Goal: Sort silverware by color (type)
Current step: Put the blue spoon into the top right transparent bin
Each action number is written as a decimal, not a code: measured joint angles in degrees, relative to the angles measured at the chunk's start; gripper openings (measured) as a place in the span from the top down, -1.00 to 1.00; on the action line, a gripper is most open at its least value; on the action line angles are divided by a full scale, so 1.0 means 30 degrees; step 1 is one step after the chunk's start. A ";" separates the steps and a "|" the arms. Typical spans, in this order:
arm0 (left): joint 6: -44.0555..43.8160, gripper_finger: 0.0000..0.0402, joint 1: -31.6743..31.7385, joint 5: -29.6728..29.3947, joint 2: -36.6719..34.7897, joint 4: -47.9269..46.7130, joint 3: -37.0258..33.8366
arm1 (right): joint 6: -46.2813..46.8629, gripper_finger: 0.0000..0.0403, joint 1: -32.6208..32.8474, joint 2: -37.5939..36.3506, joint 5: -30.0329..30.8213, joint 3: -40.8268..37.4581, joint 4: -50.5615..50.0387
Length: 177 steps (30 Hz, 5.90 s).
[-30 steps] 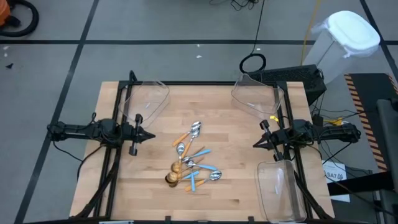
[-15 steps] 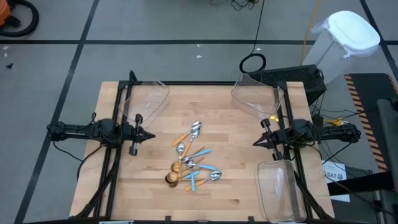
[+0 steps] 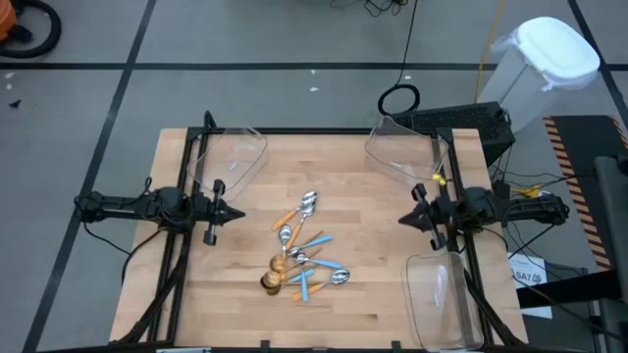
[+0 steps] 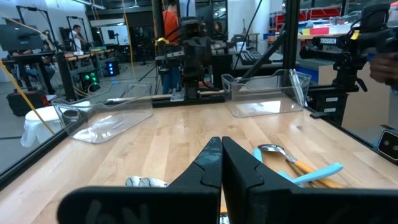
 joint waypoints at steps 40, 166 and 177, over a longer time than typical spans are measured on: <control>-0.3045 1.00 -0.0001 -0.0359 0.0088 0.0043 -0.0003 | 0.0125 0.96 0.0002 1.8573 0.1233 1.7066 -0.9843; -0.2153 0.99 -0.5715 -0.6171 2.4669 0.6799 1.1276 | 0.0113 0.85 0.4195 2.7179 0.6837 1.7000 -0.8153; -0.2011 0.83 -0.6222 -0.8752 2.4669 0.6860 1.1276 | 0.2359 0.85 0.7401 2.7059 1.1171 1.5527 -0.5499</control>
